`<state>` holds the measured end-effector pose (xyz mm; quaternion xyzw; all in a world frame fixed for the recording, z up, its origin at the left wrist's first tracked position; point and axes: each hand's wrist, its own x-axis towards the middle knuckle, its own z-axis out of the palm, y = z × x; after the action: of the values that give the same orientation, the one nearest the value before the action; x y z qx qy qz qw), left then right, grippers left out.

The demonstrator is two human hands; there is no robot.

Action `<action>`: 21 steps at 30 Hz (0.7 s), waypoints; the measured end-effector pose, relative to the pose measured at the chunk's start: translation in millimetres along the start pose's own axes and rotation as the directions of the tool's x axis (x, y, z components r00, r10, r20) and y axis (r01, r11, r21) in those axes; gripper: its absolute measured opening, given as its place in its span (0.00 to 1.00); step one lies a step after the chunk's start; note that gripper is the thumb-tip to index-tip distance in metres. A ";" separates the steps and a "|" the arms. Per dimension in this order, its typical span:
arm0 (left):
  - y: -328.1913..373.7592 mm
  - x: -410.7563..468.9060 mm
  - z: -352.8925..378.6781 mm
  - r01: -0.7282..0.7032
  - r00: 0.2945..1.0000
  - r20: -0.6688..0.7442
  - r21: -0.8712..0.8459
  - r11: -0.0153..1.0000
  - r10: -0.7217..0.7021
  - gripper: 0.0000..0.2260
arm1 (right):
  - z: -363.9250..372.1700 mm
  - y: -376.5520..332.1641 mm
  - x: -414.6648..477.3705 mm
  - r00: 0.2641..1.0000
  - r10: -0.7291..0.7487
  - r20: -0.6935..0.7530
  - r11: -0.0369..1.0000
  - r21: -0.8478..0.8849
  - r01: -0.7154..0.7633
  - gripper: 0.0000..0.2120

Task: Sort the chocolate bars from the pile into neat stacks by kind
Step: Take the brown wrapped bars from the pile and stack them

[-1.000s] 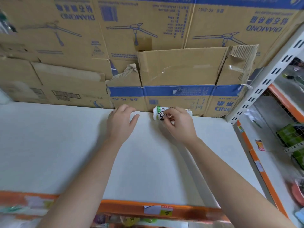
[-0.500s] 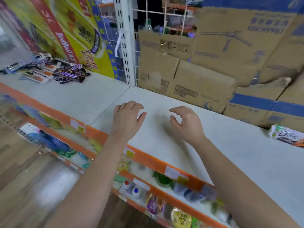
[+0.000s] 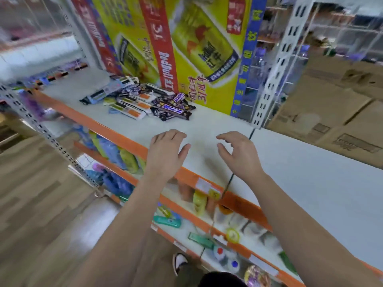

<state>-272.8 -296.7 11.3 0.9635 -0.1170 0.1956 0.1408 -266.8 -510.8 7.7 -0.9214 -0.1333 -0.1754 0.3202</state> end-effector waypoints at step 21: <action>-210.5 138.6 27.4 -0.094 0.985 0.126 -0.164 0.982 0.115 0.16 | 157.4 -43.2 179.3 0.973 0.231 0.032 0.937 -0.276 -0.213 0.10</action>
<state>-80.1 -132.5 -3.7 0.9529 -0.1917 0.1272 0.1977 -82.9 -353.9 -11.0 -0.9707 -0.0135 -0.1252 0.2047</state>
